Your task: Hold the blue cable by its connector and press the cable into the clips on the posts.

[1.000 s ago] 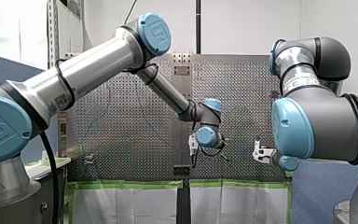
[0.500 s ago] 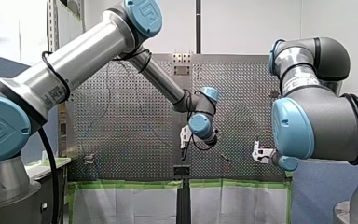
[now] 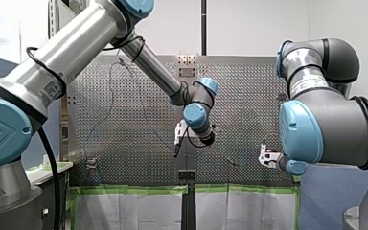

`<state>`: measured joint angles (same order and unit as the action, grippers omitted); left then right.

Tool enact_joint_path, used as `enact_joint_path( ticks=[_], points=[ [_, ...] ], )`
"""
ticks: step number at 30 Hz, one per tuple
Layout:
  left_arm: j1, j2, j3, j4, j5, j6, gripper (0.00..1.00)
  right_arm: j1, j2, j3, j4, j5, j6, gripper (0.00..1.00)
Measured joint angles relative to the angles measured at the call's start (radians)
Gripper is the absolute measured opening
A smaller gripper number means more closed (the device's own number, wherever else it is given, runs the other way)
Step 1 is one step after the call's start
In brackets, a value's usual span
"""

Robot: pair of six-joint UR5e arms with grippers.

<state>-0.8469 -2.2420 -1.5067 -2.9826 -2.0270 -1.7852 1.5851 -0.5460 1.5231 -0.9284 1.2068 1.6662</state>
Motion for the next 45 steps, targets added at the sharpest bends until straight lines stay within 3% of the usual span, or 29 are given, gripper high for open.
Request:
enact_joint_path(
  ticks=[11, 26, 35, 45],
  points=[
    [0.004, 0.097, -0.098, 0.008, -0.029, -0.002, 1.0, 0.002, 0.0, 0.0, 0.0, -0.001, 0.0, 0.0],
    [0.018, 0.241, -0.241, 0.122, -0.071, -0.021, 1.0, 0.006, 0.0, 0.0, -0.002, -0.001, 0.0, 0.0],
    [0.019, 0.319, -0.319, 0.15, -0.076, -0.024, 1.0, 0.006, 0.0, 0.0, -0.003, -0.001, 0.0, 0.0],
    [0.021, 0.407, -0.407, 0.221, -0.072, -0.037, 1.0, 0.007, 0.0, 0.0, -0.003, -0.001, 0.0, 0.0]
  ],
)
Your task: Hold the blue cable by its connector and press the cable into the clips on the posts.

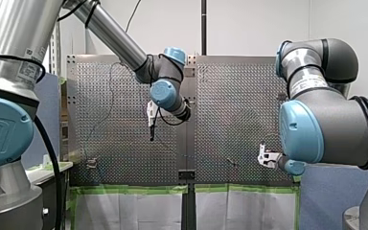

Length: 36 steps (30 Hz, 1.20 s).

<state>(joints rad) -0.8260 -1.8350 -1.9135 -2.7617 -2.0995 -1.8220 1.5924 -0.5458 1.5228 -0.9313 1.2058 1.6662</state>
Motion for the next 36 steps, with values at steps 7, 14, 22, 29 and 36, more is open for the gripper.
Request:
enact_joint_path(
  ticks=[7, 14, 22, 29, 36],
  points=[
    [0.001, 0.067, -0.067, 0.047, -0.004, -0.004, 1.0, 0.002, 0.0, 0.0, 0.001, 0.0, -0.001, 0.0],
    [0.006, 0.129, -0.129, 0.098, -0.004, -0.014, 1.0, 0.004, 0.0, 0.0, 0.002, -0.001, -0.011, 0.0],
    [0.02, 0.195, -0.196, 0.164, -0.003, -0.019, 1.0, 0.006, -0.013, 0.0, 0.025, -0.001, -0.03, 0.0],
    [0.026, 0.248, -0.253, 0.221, -0.004, -0.018, 1.0, 0.02, -0.064, 0.0, 0.076, 0.004, -0.042, 0.0],
    [0.034, 0.236, -0.306, 0.274, 0.001, -0.025, 1.0, 0.042, -0.124, 0.001, 0.125, 0.029, -0.045, 0.0]
  ],
)
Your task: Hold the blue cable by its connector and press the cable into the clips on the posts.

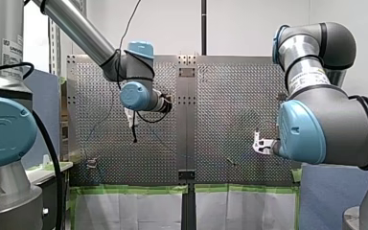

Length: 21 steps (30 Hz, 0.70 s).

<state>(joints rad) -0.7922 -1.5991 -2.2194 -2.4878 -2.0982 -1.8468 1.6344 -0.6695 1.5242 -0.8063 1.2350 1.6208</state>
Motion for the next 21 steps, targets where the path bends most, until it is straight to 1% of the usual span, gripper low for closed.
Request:
enact_joint_path(
  ticks=[4, 7, 12, 16, 19, 21],
  points=[
    [0.02, -0.015, -0.037, 0.037, 0.026, -0.028, 1.0, 0.015, -0.036, 0.004, 0.033, 0.008, 0.0, 0.0],
    [0.044, -0.036, -0.064, 0.064, 0.052, -0.048, 1.0, 0.025, -0.063, 0.016, 0.051, 0.026, 0.001, 0.0],
    [0.086, -0.076, -0.107, 0.107, 0.094, -0.037, 1.0, 0.038, -0.106, 0.04, 0.088, 0.057, 0.0, 0.0],
    [0.121, -0.118, -0.15, 0.15, 0.128, -0.026, 1.0, 0.05, -0.147, 0.059, 0.128, 0.081, 0.0, 0.0],
    [0.13, -0.141, -0.18, 0.18, 0.138, -0.025, 1.0, 0.06, -0.174, 0.073, 0.155, 0.105, 0.001, 0.0],
    [0.132, -0.147, -0.197, 0.197, 0.143, -0.024, 1.0, 0.067, -0.189, 0.085, 0.17, 0.119, 0.006, 0.0]
  ],
)
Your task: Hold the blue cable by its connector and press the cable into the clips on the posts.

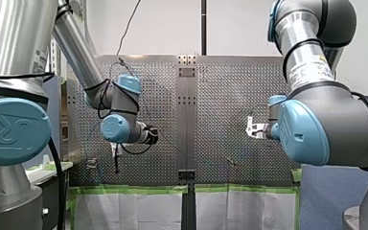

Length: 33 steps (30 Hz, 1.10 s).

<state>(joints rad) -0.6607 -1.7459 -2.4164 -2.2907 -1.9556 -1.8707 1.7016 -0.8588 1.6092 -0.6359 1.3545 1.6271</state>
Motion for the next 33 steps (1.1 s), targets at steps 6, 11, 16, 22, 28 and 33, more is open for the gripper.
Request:
enact_joint_path(
  ticks=[6, 11, 16, 22, 28, 33],
  points=[
    [-0.002, -0.004, -0.04, 0.05, 0.005, 0.003, 1.0, 0.017, -0.053, 0.049, 0.044, 0.053, 0.042, 0.0],
    [-0.006, -0.004, -0.046, 0.091, 0.01, 0.004, 1.0, 0.021, -0.095, 0.066, 0.078, 0.075, 0.084, 0.0],
    [-0.007, -0.005, -0.046, 0.108, 0.018, 0.004, 1.0, 0.022, -0.14, 0.067, 0.087, 0.075, 0.123, 0.0],
    [-0.007, -0.005, -0.047, 0.109, 0.025, 0.004, 1.0, 0.016, -0.191, 0.059, 0.09, 0.07, 0.123, 0.0],
    [-0.006, -0.005, -0.047, 0.111, 0.04, 0.003, 1.0, 0.012, -0.241, 0.054, 0.113, 0.069, 0.105, 0.0],
    [-0.002, -0.005, -0.046, 0.117, 0.065, 0.0, 1.0, 0.008, -0.28, 0.054, 0.123, 0.072, 0.097, 0.0]
  ],
)
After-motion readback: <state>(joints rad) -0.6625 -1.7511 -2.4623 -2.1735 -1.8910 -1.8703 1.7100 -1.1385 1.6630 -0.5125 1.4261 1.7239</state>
